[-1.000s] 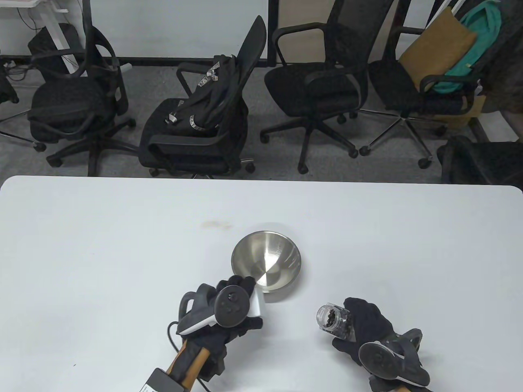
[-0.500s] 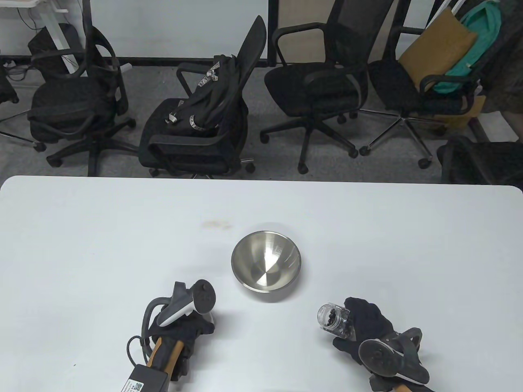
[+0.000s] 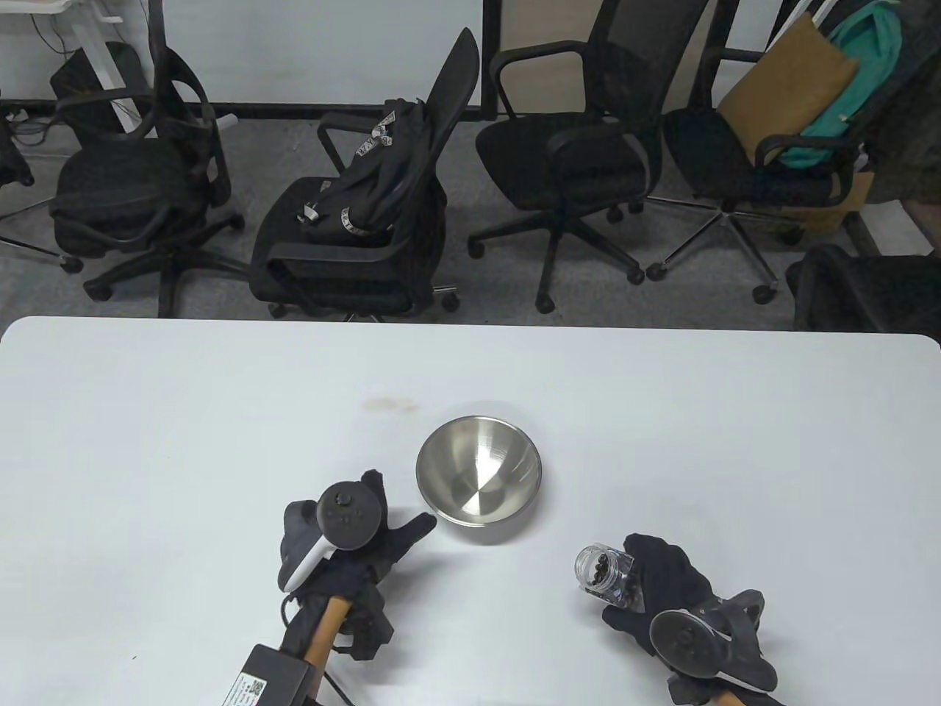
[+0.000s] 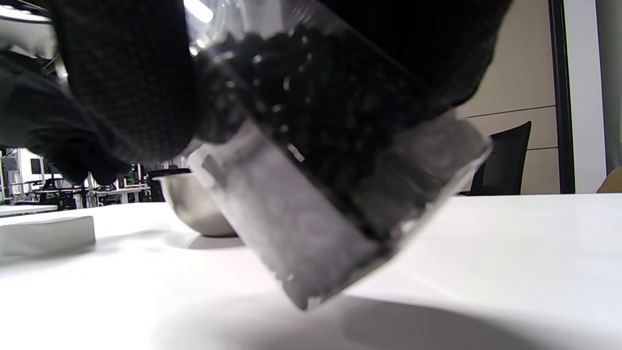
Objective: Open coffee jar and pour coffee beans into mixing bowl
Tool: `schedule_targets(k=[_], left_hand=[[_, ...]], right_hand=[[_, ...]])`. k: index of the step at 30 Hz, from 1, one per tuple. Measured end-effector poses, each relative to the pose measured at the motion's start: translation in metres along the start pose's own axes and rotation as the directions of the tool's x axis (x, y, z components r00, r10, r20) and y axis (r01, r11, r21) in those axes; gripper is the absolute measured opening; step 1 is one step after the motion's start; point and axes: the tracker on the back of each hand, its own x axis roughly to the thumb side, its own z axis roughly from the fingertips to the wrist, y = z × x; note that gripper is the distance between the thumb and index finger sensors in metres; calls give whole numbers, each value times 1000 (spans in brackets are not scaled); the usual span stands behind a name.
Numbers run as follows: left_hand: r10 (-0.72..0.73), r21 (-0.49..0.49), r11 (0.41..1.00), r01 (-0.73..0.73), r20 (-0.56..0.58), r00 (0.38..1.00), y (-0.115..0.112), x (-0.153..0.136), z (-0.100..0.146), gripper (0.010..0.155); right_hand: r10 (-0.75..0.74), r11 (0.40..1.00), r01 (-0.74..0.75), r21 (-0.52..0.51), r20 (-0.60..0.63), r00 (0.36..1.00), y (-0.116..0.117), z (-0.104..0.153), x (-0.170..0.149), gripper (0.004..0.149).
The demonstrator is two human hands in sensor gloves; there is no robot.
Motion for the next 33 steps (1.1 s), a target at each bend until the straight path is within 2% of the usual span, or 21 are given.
schedule_targets(k=[2,5,12,16,19,23,25,28,33], left_hand=[[80,-46,995,-87,-123,989,-3,2,-22,98],[136,-95,982,-161,-229,964,-12,4,-46,95],[133,-103,977,-188,-400,907,-28,4,-79,83],[128,-106,975,-193,-440,889,-34,1,-88,71],[154,-93,971,-218,-453,878,-38,-3,-92,56],[260,-71,945,-320,-431,864,-38,-6,-91,41],[311,-57,929,-364,-412,857,-36,-6,-89,43],[286,-60,941,-334,-388,876,-30,-2,-84,42],[265,-87,950,-300,-285,921,-18,8,-66,42]], right_hand=[[2,1000,-2,5,1,1000,0,0,0,95],[3,1000,-3,7,1,1000,0,0,0,95],[6,1000,-5,2,-9,1000,-2,0,-3,96],[4,1000,-4,-4,-13,1000,-3,0,-4,96],[5,1000,-5,-5,-14,1000,-4,0,-5,95],[10,1000,-10,-5,-13,1000,-4,0,-6,95],[8,1000,-8,-7,-14,1000,-4,0,-6,96],[8,1000,-8,-12,-14,1000,-5,1,-7,96],[5,1000,-6,-25,-23,1000,-9,2,-9,95]])
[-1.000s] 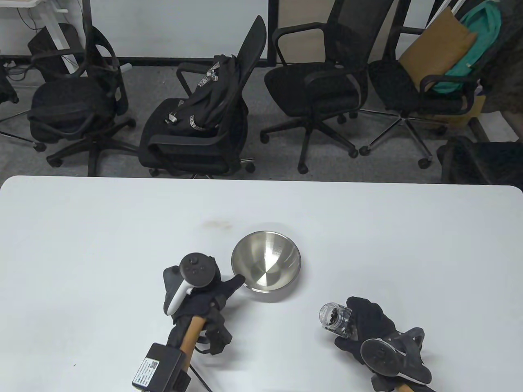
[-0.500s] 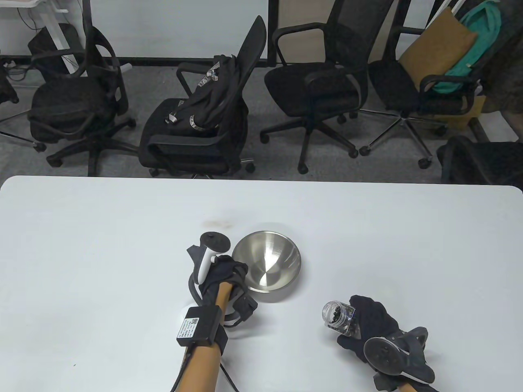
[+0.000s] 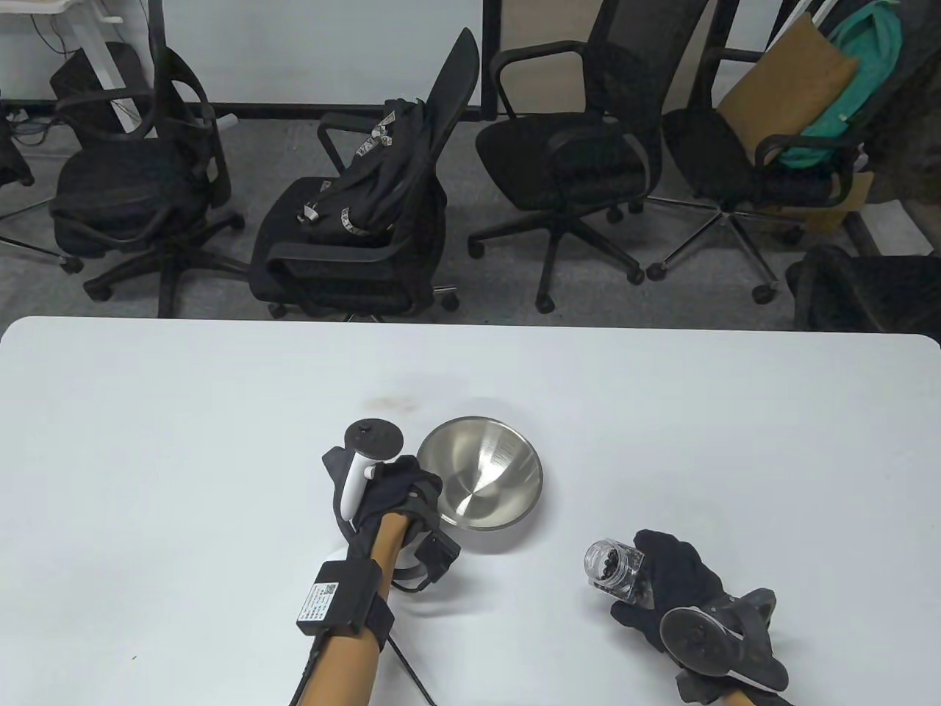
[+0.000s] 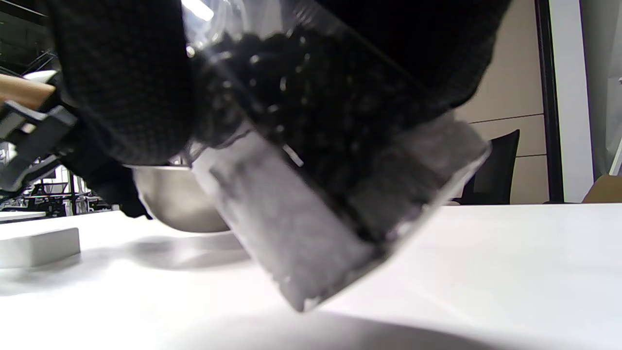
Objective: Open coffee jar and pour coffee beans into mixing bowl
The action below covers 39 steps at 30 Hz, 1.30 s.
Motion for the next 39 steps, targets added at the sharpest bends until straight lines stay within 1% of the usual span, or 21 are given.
schedule_targets(k=[6,9,14,20,28,34,39], left_hand=[[-59,-30,998,64,147,987,-1,8,35,42],[-86,-45,994,97,209,974,-6,7,53,42],[-54,-94,992,83,270,961,-21,-2,70,43],[-51,-141,985,95,286,957,-39,-13,72,43],[-76,-157,980,126,296,952,-45,-14,71,43],[-83,-164,977,138,304,949,-48,-14,71,43],[-90,-167,975,148,311,946,-49,-15,71,43]], right_hand=[[0,1000,0,-19,-21,1000,-5,1,-5,96],[-4,999,2,-37,-33,999,-10,1,-8,95],[4,999,-6,-53,-41,999,-14,2,-10,95],[46,996,-48,-69,-24,999,-20,2,-7,94],[178,981,-175,-78,40,983,-28,-1,9,93],[315,948,-308,-86,90,945,-28,-5,25,92],[427,903,-417,-101,132,894,-28,-9,38,92]])
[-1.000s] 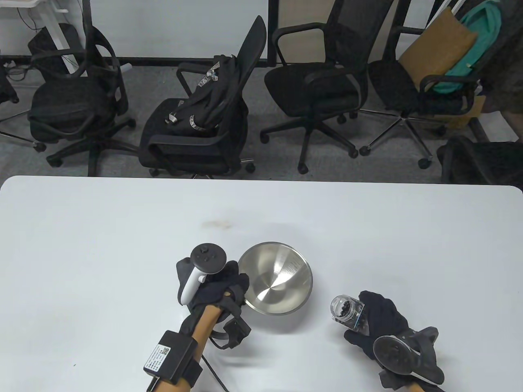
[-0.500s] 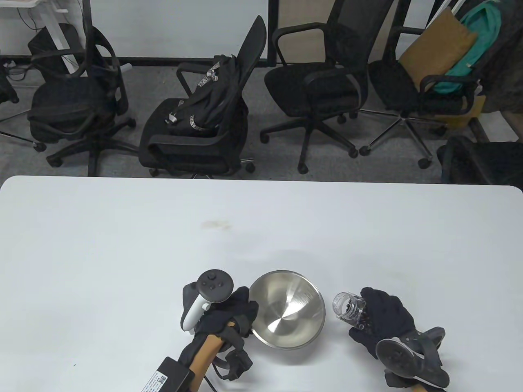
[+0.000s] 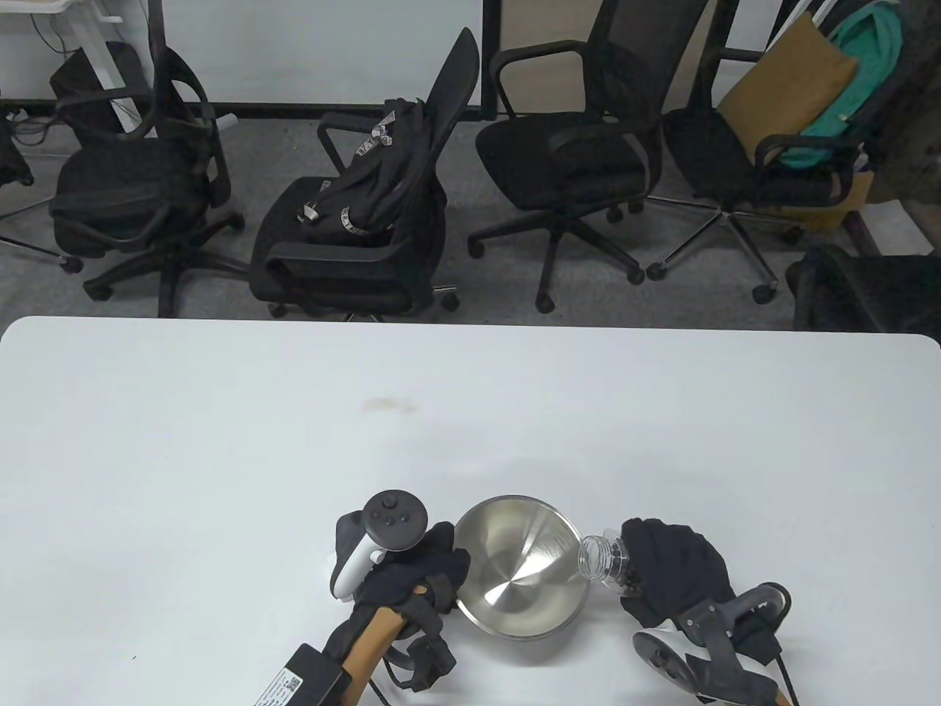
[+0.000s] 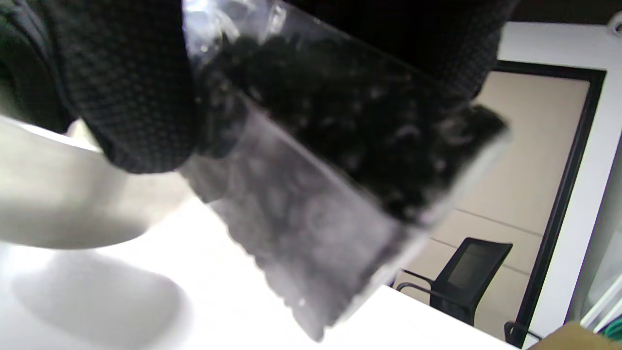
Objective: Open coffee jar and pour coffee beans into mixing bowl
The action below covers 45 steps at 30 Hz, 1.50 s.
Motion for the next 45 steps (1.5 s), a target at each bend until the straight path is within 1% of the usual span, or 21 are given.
schedule_targets(k=[6,15,23,24,32,38,45], left_hand=[[-8,-6,1000,8,10,1000,-1,0,1,43],[-7,-18,1000,8,20,1000,-2,1,2,43],[-12,-29,999,12,28,1000,-5,1,3,43],[-11,-30,999,12,30,999,-5,2,3,43],[-13,-32,999,14,40,999,-6,2,3,43],[-7,-37,999,8,41,999,-6,2,4,43],[-2,-46,999,4,43,999,-7,2,4,43]], right_hand=[[131,991,-130,-11,54,990,-3,-6,11,91],[240,971,-238,-30,124,963,-8,-11,21,90],[334,943,-329,-58,191,923,-14,-17,32,90],[360,933,-355,-64,207,910,-15,-18,35,90],[408,912,-404,-70,260,875,-13,-18,42,88],[417,908,-414,-72,264,870,-15,-19,43,88],[448,893,-443,-85,281,849,-18,-20,44,88]])
